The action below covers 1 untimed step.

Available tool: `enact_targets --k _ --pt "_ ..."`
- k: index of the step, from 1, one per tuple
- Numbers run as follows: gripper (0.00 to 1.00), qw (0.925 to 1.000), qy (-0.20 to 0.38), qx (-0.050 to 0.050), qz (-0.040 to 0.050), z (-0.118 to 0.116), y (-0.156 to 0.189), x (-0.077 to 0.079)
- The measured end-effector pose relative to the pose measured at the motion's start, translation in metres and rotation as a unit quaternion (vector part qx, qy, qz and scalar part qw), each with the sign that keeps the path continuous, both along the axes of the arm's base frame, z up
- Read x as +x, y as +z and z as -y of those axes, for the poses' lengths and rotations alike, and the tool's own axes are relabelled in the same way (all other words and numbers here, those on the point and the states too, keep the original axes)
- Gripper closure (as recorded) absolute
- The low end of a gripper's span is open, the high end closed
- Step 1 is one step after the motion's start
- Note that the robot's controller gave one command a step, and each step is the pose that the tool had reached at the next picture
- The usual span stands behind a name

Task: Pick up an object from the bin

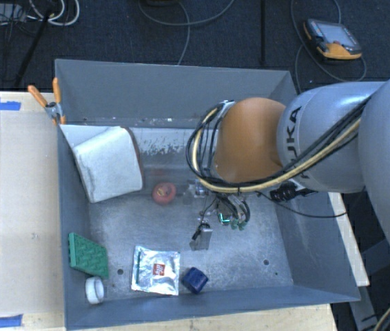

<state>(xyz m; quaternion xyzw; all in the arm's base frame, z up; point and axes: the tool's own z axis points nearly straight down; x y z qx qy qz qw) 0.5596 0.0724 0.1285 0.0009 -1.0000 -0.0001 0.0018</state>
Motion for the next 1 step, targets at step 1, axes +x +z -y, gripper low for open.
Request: enact_targets --k 1 --pt "0.00 0.9855 0.169 0.001 -0.0013 -0.0732 -0.0441 -0.0525"
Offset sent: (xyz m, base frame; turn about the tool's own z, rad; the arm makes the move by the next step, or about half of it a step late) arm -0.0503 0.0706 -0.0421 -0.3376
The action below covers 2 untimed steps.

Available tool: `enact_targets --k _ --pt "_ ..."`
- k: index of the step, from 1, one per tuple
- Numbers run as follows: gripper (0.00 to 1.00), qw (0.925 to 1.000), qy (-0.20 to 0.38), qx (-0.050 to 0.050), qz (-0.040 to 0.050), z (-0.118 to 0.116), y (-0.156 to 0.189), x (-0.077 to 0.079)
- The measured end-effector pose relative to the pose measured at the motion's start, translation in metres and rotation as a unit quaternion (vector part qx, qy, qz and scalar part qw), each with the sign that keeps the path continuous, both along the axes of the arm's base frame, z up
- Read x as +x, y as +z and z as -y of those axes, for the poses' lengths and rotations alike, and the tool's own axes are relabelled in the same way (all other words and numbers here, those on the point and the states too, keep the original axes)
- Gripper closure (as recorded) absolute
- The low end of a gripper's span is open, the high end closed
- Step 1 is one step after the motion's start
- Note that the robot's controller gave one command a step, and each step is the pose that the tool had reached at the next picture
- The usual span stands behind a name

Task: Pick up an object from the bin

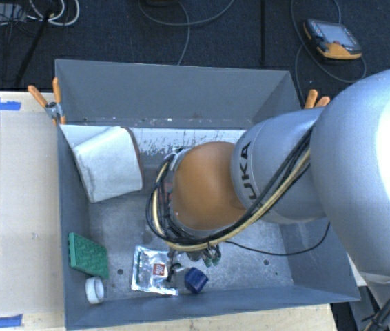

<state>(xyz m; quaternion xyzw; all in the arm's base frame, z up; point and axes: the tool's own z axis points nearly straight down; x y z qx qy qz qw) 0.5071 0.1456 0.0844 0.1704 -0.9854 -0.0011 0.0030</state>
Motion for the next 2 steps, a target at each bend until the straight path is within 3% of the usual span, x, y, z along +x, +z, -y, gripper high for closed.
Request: enact_targets --k 1,2 --pt "0.00 0.9986 0.054 0.000 0.0016 -0.027 -0.015 -0.008" --pt "0.00 0.9874 0.158 0.000 0.0036 -0.005 -0.015 0.029"
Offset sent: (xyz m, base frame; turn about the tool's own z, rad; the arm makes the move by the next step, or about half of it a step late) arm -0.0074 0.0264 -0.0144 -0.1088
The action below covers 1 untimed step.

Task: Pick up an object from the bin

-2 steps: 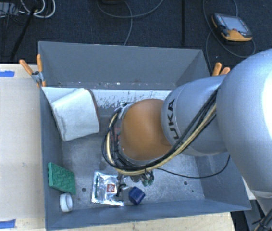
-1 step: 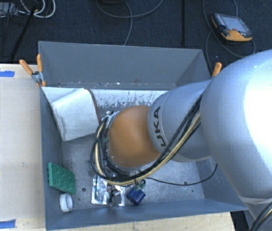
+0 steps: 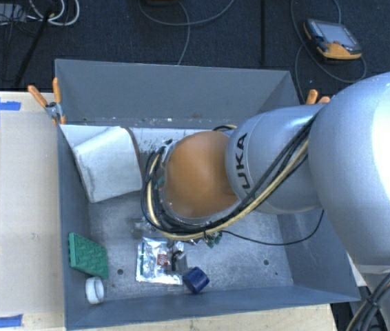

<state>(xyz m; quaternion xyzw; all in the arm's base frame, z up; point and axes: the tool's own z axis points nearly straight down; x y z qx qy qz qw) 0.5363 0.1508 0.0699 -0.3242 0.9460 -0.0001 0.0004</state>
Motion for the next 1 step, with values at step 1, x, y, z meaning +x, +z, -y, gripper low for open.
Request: enact_targets --k 1 --pt "1.00 1.0000 -0.002 0.001 -0.0005 -0.0007 0.0003 -0.0004"
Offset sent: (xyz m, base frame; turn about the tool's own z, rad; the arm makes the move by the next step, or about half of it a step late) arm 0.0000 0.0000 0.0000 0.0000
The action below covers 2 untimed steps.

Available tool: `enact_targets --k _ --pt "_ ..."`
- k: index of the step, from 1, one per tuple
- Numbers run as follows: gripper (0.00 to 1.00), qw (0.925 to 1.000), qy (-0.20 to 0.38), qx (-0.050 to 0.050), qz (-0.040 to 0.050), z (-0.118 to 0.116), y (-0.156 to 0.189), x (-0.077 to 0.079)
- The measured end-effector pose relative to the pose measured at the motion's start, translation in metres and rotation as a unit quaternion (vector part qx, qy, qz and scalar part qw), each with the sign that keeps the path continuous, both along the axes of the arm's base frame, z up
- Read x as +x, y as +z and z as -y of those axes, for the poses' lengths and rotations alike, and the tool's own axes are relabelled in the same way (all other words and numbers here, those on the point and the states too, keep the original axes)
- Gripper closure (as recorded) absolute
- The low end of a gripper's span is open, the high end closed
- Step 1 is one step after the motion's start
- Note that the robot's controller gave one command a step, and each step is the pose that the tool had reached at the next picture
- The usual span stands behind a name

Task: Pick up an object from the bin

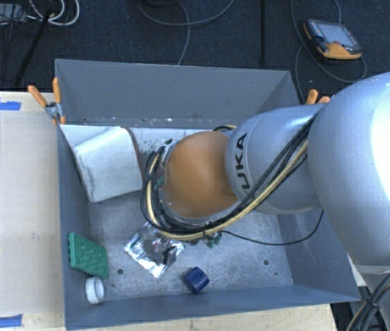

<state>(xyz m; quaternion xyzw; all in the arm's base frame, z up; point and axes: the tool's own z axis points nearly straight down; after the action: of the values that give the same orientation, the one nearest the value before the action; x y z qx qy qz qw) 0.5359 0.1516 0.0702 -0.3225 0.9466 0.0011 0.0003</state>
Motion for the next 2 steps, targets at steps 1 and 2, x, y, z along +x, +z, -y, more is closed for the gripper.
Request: enact_targets --k 1,2 --pt "0.00 1.0000 -0.001 -0.001 0.0000 0.0009 -0.0006 0.0001" --pt "1.00 1.0000 -0.001 0.000 0.0000 0.0003 -0.0002 0.0000"
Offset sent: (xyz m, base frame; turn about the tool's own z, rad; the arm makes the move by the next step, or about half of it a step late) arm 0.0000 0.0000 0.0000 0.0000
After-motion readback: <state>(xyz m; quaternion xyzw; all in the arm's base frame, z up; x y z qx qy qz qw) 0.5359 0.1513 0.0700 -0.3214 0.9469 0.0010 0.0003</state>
